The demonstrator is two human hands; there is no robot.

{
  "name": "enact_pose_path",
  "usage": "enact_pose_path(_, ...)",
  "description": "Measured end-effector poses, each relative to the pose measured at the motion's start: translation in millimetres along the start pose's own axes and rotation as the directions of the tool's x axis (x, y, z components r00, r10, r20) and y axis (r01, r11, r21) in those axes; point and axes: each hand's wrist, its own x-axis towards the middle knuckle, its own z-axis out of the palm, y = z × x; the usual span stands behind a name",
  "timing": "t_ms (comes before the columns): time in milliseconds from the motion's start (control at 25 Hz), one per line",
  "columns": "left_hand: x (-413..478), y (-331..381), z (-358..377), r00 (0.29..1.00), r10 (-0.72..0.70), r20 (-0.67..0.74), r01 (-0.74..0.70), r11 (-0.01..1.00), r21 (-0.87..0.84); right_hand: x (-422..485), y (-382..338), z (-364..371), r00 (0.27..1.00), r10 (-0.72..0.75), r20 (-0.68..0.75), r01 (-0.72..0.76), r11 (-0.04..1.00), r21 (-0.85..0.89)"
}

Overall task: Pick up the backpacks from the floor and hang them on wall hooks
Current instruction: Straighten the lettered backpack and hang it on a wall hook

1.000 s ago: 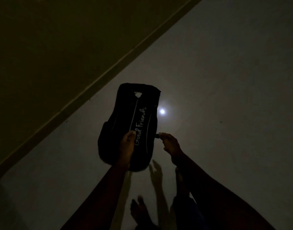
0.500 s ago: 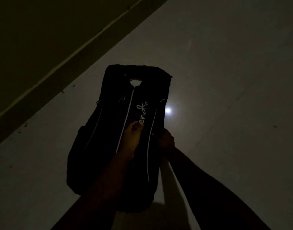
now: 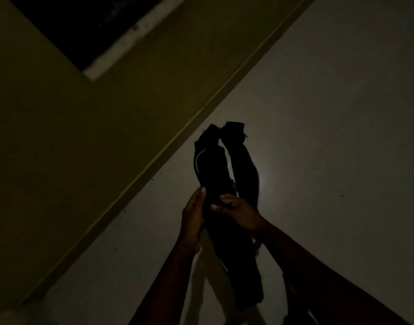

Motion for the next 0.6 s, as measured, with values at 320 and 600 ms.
enact_pose_path(320, -194, 84, -4, 0.957, 0.262, -0.122, -0.232, 0.949, 0.212, -194, -132, 67, 0.985, 0.022, -0.173, -0.011, 0.998, 0.062)
enact_pose_path(600, -276, 84, -60, 0.851, 0.515, 0.098, -0.468, 0.660, 0.587, -256, -215, 124, 0.927, 0.076, -0.367, 0.028, 0.962, 0.270)
